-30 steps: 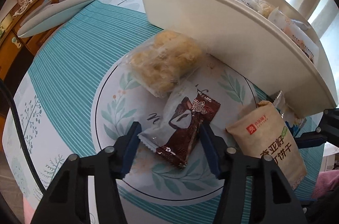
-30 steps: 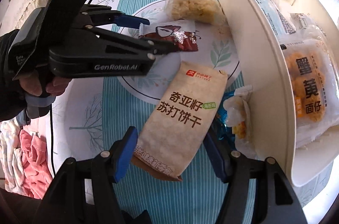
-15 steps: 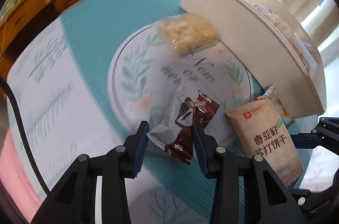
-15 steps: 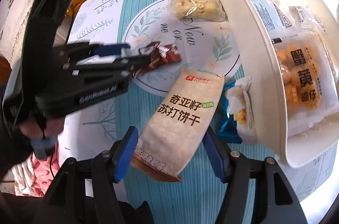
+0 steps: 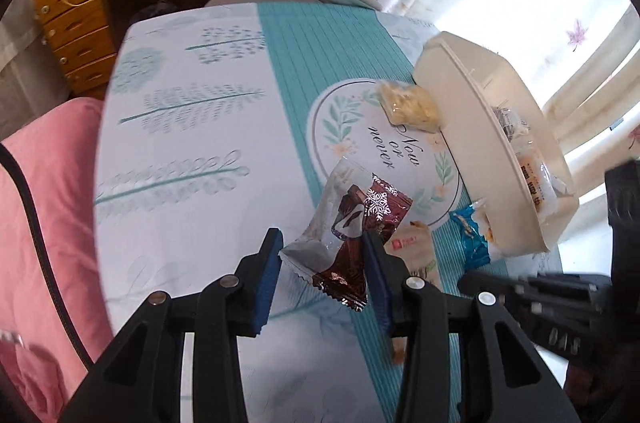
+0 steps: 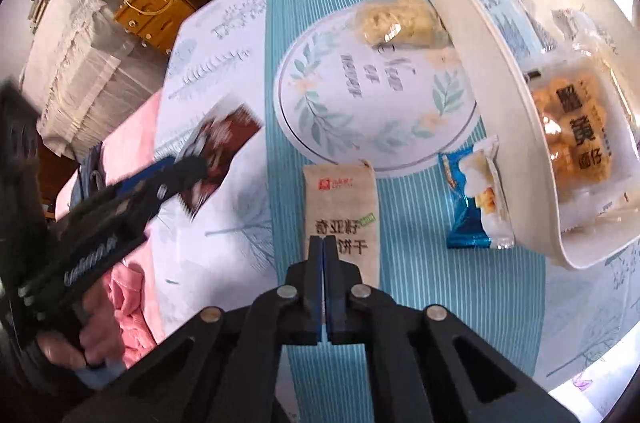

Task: Organize snacks
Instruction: 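Close left tool on chocolate packet while right tool closes on soda-cracker packet, then lift chocolate packet with left tool while right tool lifts soda-cracker packet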

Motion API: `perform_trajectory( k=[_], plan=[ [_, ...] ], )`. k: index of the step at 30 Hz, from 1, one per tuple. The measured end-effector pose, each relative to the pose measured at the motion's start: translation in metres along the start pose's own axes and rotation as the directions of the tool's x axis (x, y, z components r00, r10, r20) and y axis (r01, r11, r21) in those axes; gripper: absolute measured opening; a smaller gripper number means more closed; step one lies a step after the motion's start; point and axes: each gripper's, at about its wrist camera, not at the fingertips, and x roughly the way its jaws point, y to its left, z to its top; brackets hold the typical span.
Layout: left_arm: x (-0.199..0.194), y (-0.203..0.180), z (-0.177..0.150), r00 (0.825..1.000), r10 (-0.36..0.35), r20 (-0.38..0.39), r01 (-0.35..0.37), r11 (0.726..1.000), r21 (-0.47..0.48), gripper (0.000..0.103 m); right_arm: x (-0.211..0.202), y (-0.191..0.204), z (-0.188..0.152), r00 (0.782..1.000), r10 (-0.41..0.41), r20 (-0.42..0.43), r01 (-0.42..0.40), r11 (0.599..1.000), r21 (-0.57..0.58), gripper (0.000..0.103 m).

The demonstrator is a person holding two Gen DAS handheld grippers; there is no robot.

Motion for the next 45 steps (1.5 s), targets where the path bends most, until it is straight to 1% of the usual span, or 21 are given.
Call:
perform_trajectory(
  k=[3,5,9,13,15,16,17,19,22,25,26,29,32,34,36,41,45],
  plan=[
    [-0.018,0.008,-0.008,1.000,0.015,0.020,-0.015,1.000,-0.009,0.039,-0.005,0.008,-0.005,1.000,0.025,0.017,-0.025,1.000,0.001,0.000],
    [-0.025,0.014,-0.014,0.999,0.028,0.014,-0.028,0.999,-0.029,0.039,-0.003,0.009,-0.005,0.999,0.036,0.012,-0.036,0.999,0.000,0.000],
    [-0.025,0.024,-0.021,1.000,0.026,-0.013,-0.027,0.994,-0.101,0.039,-0.002,0.007,-0.008,0.998,0.051,-0.021,-0.050,0.997,0.060,0.001],
    [-0.028,0.025,-0.026,1.000,0.021,-0.001,-0.021,0.993,-0.120,0.039,-0.004,0.006,-0.008,0.998,0.065,-0.028,-0.062,0.994,0.092,0.001],
    [-0.033,0.024,-0.027,1.000,0.002,0.018,0.000,0.992,-0.125,0.039,-0.003,0.004,-0.005,0.996,0.074,-0.042,-0.068,0.990,0.120,0.007],
    [-0.034,0.024,-0.027,1.000,-0.001,0.020,0.003,0.992,-0.126,0.039,-0.002,0.002,-0.004,0.996,0.079,-0.049,-0.072,0.988,0.134,0.015],
    [-0.034,0.023,-0.027,1.000,-0.001,0.021,0.003,0.992,-0.125,0.039,-0.002,0.001,-0.002,0.995,0.083,-0.052,-0.074,0.986,0.148,0.028],
    [-0.036,0.022,-0.028,1.000,-0.003,0.023,0.006,0.993,-0.118,0.039,0.001,-0.002,0.000,0.995,0.081,-0.060,-0.069,0.981,0.184,0.040],
    [-0.036,0.022,-0.029,1.000,-0.011,0.022,0.014,0.993,-0.121,0.039,0.009,-0.005,0.003,0.996,0.047,-0.081,-0.028,0.974,0.223,0.042],
    [-0.036,0.023,-0.030,1.000,-0.018,0.016,0.020,0.992,-0.122,0.039,0.018,-0.003,0.007,0.994,0.029,-0.108,-0.003,0.973,0.231,0.044],
    [-0.035,0.024,-0.030,1.000,-0.020,0.014,0.021,0.992,-0.122,0.039,0.021,-0.002,0.007,0.993,0.015,-0.118,0.013,0.973,0.232,0.047],
    [-0.034,0.026,-0.030,1.000,-0.024,0.010,0.025,0.992,-0.125,0.039,0.029,0.003,0.007,0.986,-0.060,-0.155,0.094,0.972,0.217,0.057],
    [-0.032,0.029,-0.030,1.000,-0.022,0.007,0.023,0.991,-0.132,0.039,0.042,0.009,0.004,0.976,-0.116,-0.183,0.150,0.972,0.181,0.057],
    [-0.031,0.032,-0.031,1.000,-0.019,0.003,0.019,0.990,-0.142,0.039,0.051,0.013,0.001,0.964,-0.158,-0.212,0.193,0.969,0.154,0.057],
    [-0.029,0.036,-0.031,1.000,-0.017,-0.001,0.016,0.988,-0.154,0.039,0.057,0.016,0.000,0.958,-0.177,-0.226,0.211,0.968,0.137,0.057],
    [-0.028,0.048,-0.033,1.000,-0.015,0.004,0.016,0.980,-0.198,0.039,0.065,0.025,0.002,0.938,-0.252,-0.236,0.277,0.958,0.077,0.057],
    [-0.031,0.054,-0.035,1.000,-0.007,0.017,0.010,0.976,-0.217,0.039,0.070,0.028,0.005,0.927,-0.290,-0.240,0.312,0.948,0.061,0.057]
  ],
)
